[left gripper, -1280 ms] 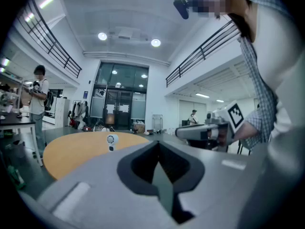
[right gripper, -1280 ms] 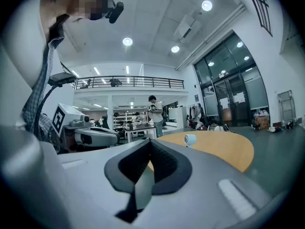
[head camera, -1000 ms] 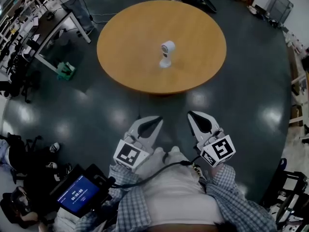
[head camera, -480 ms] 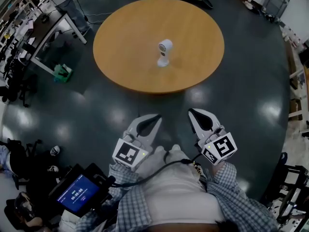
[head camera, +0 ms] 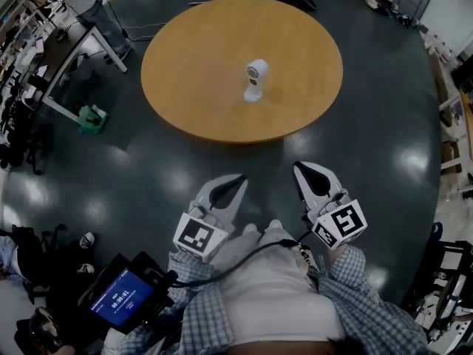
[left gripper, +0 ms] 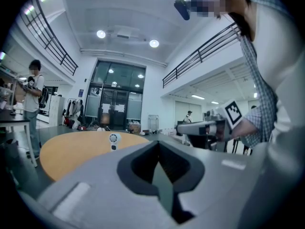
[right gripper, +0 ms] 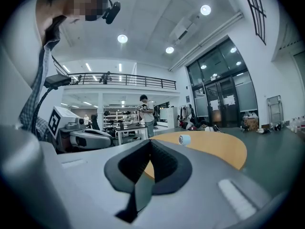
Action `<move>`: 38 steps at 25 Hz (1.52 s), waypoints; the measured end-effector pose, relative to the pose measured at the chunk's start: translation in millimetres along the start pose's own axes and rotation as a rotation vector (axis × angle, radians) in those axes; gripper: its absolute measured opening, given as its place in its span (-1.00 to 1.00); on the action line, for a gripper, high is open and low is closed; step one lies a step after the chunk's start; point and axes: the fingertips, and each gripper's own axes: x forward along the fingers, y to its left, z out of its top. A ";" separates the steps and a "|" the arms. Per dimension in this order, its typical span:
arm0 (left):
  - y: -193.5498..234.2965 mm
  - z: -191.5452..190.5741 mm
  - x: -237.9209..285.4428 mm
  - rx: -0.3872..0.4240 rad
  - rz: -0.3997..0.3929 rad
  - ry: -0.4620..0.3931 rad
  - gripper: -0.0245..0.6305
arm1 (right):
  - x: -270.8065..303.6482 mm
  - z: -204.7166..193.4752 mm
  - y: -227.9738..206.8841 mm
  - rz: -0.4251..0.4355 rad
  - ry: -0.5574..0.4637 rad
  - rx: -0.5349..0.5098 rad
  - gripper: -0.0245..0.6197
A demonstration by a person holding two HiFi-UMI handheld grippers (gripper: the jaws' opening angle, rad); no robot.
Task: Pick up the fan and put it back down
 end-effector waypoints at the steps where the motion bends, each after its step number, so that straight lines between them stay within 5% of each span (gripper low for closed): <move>1: -4.2 0.8 -4.0 0.002 -0.004 0.007 -0.93 | -4.7 2.1 2.8 -0.009 -0.004 -0.001 -0.92; 17: 10.7 10.5 -4.2 -0.008 0.044 0.011 -0.93 | 3.7 10.5 -16.5 -0.039 -0.033 0.010 -0.92; 38: 118.1 45.9 119.2 -0.032 0.232 -0.039 -0.93 | 137.3 36.9 -133.0 0.184 -0.024 -0.070 -0.92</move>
